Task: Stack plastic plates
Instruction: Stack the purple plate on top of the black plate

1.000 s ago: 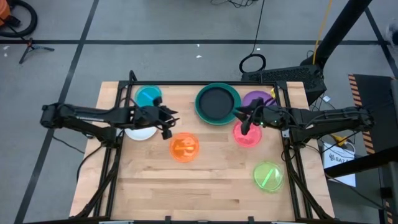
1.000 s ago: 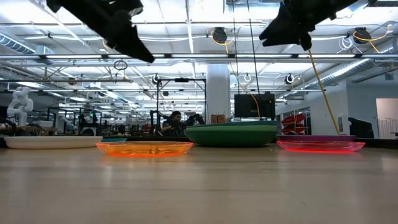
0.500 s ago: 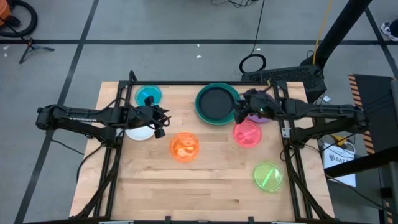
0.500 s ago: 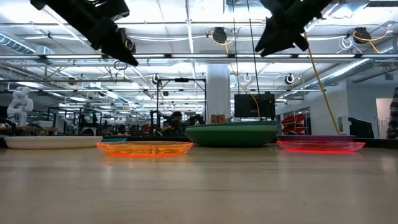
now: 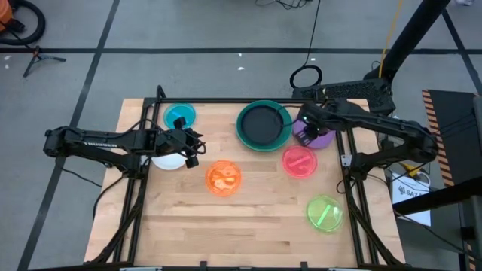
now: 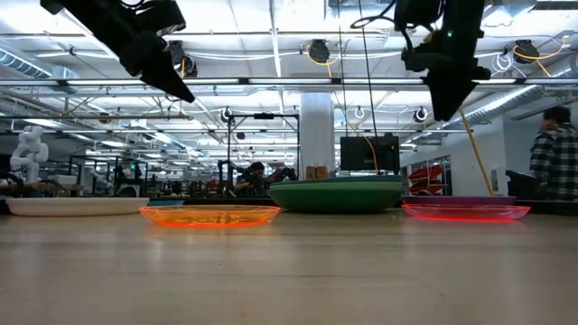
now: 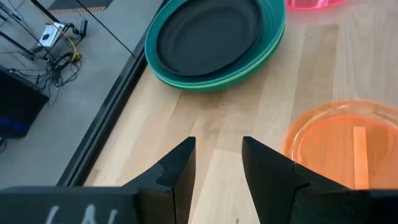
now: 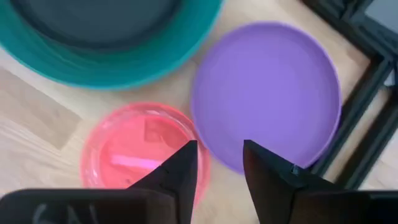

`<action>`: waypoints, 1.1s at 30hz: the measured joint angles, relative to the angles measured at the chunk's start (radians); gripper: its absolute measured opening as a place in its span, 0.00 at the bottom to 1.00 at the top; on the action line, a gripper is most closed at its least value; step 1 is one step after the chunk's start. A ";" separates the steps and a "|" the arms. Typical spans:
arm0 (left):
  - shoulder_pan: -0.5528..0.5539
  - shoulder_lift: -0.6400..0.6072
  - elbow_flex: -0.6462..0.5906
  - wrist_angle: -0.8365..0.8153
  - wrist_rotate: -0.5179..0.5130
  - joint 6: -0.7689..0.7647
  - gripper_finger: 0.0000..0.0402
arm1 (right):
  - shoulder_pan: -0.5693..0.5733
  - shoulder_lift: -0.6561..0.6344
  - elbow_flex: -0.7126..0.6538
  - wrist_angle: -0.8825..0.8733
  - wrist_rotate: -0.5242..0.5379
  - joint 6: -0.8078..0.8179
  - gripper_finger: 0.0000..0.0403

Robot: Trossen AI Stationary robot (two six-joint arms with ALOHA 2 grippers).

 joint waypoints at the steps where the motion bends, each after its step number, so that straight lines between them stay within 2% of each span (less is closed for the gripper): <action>1: 0.000 0.000 0.000 0.000 0.000 0.000 0.34 | -0.009 0.005 -0.003 0.000 -0.010 -0.017 0.30; 8: 0.000 0.000 0.000 0.009 0.000 -0.031 0.34 | -0.079 0.008 -0.092 0.092 -0.098 -0.072 0.30; 11: 0.000 0.000 0.000 0.008 0.000 -0.032 0.34 | -0.106 0.007 -0.150 0.098 -0.098 -0.071 0.30; 16: 0.000 0.000 0.000 0.008 0.000 -0.025 0.34 | -0.172 0.007 -0.242 0.103 -0.094 0.045 0.30; 19: 0.000 0.000 0.000 0.008 0.000 -0.022 0.34 | -0.193 0.007 -0.280 0.110 -0.094 0.033 0.30; 28: 0.000 0.000 0.000 0.005 0.000 -0.017 0.34 | -0.197 0.007 -0.348 0.129 -0.094 -0.413 0.30; 33: 0.000 0.000 0.000 -0.001 0.001 -0.011 0.34 | -0.191 0.016 -0.359 0.129 -0.096 -0.572 0.30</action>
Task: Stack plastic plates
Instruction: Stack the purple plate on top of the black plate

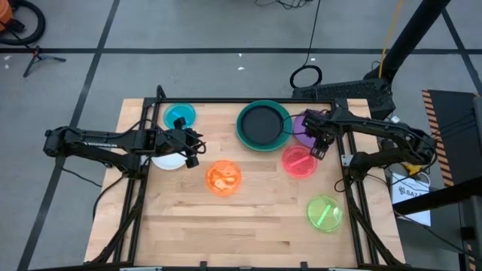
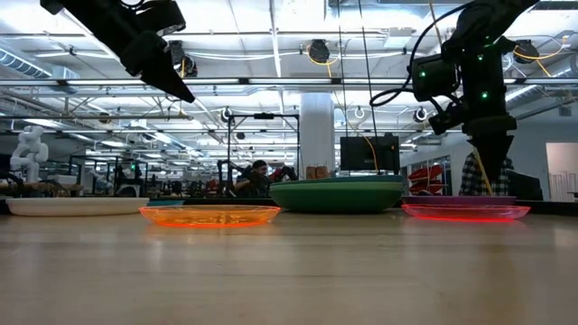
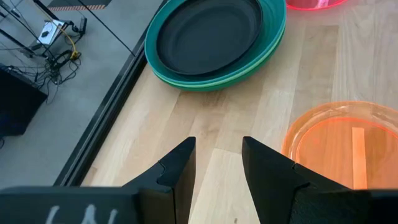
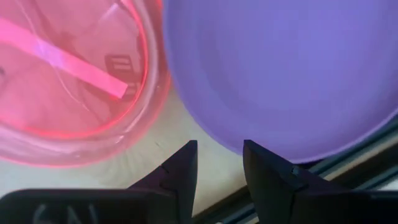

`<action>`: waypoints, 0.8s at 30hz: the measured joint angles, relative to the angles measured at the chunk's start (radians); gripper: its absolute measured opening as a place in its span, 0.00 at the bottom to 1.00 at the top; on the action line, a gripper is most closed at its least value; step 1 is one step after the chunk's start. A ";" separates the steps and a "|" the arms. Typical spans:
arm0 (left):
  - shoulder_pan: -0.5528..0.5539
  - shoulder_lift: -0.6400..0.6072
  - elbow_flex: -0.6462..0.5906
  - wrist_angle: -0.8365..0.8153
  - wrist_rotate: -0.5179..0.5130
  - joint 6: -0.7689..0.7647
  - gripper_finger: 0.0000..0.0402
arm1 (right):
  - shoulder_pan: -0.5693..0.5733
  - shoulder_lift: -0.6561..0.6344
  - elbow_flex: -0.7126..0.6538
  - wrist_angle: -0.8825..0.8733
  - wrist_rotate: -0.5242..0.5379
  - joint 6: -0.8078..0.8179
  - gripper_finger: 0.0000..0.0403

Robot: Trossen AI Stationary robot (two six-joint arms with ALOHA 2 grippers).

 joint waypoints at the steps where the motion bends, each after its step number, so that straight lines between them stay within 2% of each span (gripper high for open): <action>1: 0.000 0.000 0.000 0.000 0.000 0.001 0.34 | 0.004 0.003 0.000 0.004 0.000 -0.032 0.30; 12: 0.000 0.000 0.000 -0.010 0.000 0.002 0.34 | 0.059 0.097 0.000 0.077 0.005 -0.232 0.30; 21: 0.000 0.000 0.000 -0.021 0.001 0.002 0.34 | 0.059 0.217 -0.001 0.111 0.011 -0.273 0.30; 24: 0.000 0.000 0.000 -0.021 0.001 0.002 0.34 | 0.059 0.250 -0.001 0.142 0.052 -0.269 0.30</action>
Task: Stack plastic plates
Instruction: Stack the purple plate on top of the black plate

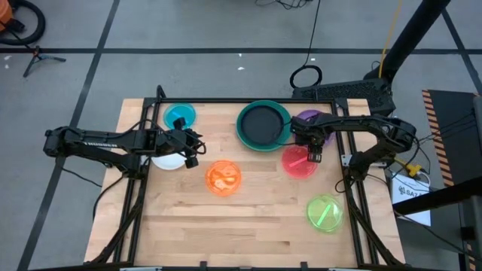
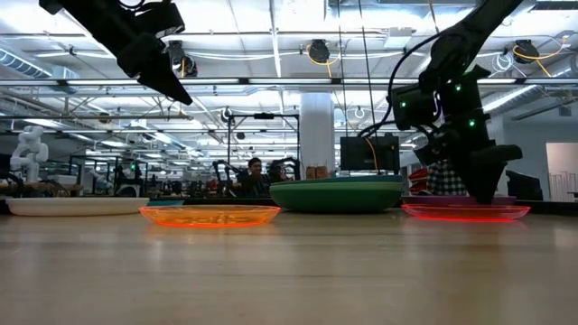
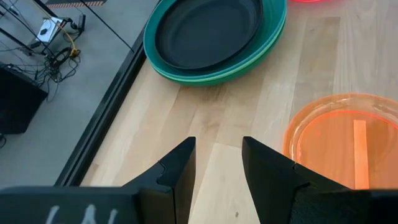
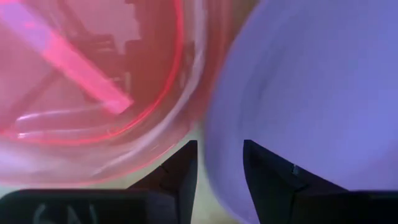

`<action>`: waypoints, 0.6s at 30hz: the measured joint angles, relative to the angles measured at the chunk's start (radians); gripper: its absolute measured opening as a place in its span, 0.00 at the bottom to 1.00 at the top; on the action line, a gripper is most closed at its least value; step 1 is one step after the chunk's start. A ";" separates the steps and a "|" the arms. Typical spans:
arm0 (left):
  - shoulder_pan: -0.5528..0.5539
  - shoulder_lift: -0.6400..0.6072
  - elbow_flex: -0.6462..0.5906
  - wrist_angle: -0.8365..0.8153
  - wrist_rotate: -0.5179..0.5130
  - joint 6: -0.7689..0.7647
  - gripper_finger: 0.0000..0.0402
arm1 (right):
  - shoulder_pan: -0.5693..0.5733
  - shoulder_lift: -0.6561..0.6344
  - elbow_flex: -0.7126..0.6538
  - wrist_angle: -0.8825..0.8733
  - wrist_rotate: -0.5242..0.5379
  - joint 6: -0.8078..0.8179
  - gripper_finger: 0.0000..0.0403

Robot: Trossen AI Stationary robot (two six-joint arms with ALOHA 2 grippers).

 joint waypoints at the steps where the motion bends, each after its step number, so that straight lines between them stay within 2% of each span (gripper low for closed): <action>1: 0.000 0.000 0.000 0.000 0.000 0.000 0.34 | 0.000 0.009 0.000 0.009 0.012 0.000 0.30; 9: 0.000 0.000 0.000 0.000 0.000 0.000 0.34 | 0.000 0.030 0.000 0.016 0.033 -0.014 0.28; 18: 0.000 0.000 0.000 0.000 0.000 0.000 0.34 | 0.000 0.027 0.001 0.014 0.041 0.005 0.03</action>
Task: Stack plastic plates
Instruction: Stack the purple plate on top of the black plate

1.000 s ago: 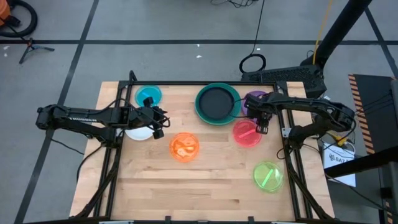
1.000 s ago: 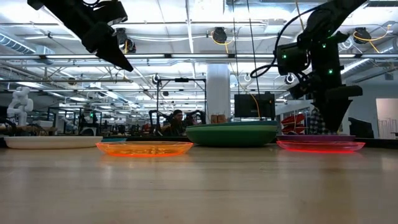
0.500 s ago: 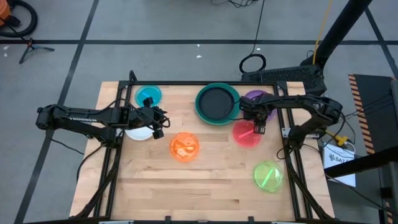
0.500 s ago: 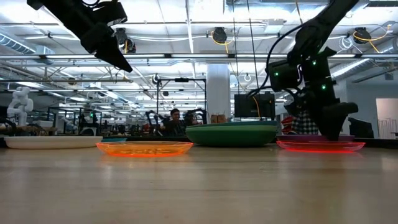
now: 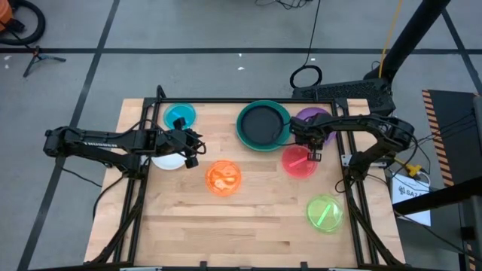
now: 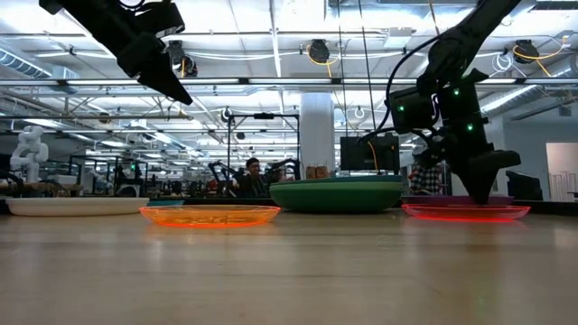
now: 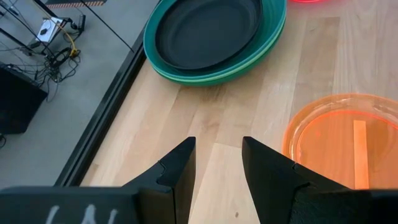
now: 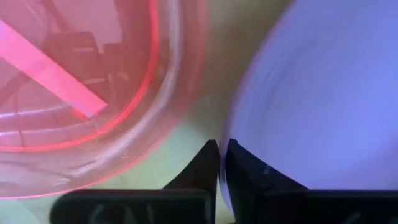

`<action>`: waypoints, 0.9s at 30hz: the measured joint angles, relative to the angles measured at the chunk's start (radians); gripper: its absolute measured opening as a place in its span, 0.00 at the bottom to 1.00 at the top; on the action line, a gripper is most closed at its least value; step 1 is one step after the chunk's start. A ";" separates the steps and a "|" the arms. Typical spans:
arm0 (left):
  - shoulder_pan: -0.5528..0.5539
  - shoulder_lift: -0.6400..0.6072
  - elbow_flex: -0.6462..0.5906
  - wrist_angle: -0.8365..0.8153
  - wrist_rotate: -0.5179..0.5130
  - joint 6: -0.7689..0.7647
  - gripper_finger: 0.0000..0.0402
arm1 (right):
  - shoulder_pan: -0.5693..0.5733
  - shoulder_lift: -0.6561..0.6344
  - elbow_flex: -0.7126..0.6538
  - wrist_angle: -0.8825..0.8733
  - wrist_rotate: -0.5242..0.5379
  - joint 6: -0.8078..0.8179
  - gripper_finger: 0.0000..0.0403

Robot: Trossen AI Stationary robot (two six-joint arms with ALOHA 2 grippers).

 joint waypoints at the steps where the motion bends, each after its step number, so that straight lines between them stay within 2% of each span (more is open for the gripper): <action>1: 0.000 0.000 0.000 0.000 0.000 0.000 0.34 | 0.000 -0.002 0.000 -0.003 0.003 0.003 0.02; 13: 0.000 0.000 0.000 0.000 0.000 -0.004 0.34 | -0.001 -0.085 0.057 -0.091 0.079 0.083 0.01; 18: 0.000 0.000 0.000 0.000 0.000 -0.004 0.34 | 0.000 -0.117 0.164 -0.176 0.168 0.113 0.01; 27: 0.000 0.000 0.000 0.000 0.000 0.000 0.34 | 0.089 -0.122 0.391 -0.154 0.173 0.095 0.01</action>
